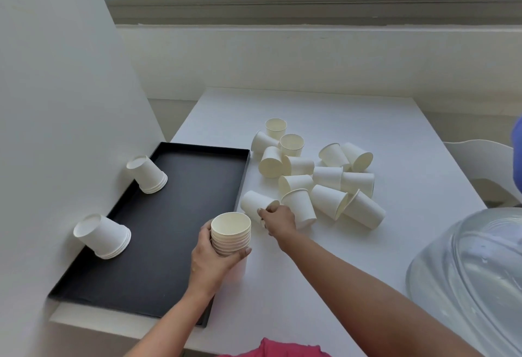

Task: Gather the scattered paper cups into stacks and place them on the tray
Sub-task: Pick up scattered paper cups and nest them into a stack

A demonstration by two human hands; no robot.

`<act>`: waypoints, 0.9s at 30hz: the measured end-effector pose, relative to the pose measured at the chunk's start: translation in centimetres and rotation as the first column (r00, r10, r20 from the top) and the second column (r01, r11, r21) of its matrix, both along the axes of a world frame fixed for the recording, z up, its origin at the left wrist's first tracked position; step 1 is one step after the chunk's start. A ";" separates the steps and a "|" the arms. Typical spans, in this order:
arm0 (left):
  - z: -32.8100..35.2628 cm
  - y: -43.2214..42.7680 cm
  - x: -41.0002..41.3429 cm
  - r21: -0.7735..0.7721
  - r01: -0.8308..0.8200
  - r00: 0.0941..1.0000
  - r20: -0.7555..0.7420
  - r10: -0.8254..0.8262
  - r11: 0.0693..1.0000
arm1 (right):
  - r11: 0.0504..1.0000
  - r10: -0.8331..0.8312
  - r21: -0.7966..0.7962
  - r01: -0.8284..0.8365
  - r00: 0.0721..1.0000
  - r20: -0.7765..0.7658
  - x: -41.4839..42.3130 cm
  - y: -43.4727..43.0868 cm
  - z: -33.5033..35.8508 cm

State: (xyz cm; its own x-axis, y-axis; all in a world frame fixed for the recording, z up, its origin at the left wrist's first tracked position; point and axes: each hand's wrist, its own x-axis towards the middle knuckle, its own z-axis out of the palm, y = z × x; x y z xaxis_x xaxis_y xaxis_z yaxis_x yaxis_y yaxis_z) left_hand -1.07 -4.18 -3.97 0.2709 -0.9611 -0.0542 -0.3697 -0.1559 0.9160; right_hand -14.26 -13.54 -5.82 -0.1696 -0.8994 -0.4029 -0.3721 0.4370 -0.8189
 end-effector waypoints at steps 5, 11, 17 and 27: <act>-0.1 0.0 -0.3 0.012 0.000 1.000 -0.008 0.000 1.000 | 0.997 -0.006 -0.073 0.008 1.000 0.023 -0.1 0.9 1.2; 0.0 -0.3 -1.2 0.014 0.013 1.000 0.009 -0.013 1.000 | 0.870 -0.028 -0.492 0.033 0.999 0.017 -1.3 3.2 4.1; 0.2 -0.9 -1.7 0.036 0.013 1.000 0.013 -0.014 0.999 | 0.732 0.113 -0.663 -0.157 0.988 -0.109 -3.2 4.3 3.5; -0.2 -1.4 -2.1 0.051 0.039 0.998 0.047 -0.041 0.998 | 0.455 0.177 -0.771 -0.446 0.893 -0.413 -3.7 4.4 2.1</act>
State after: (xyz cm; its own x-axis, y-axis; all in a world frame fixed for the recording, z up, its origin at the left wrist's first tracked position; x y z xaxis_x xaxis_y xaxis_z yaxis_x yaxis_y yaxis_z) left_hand -3.16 -5.57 -4.14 0.2359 -0.9676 -0.0902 -0.4201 -0.1853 0.8884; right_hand -17.94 -9.19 -3.73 0.2292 -0.7907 0.5676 -0.5694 -0.5819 -0.5807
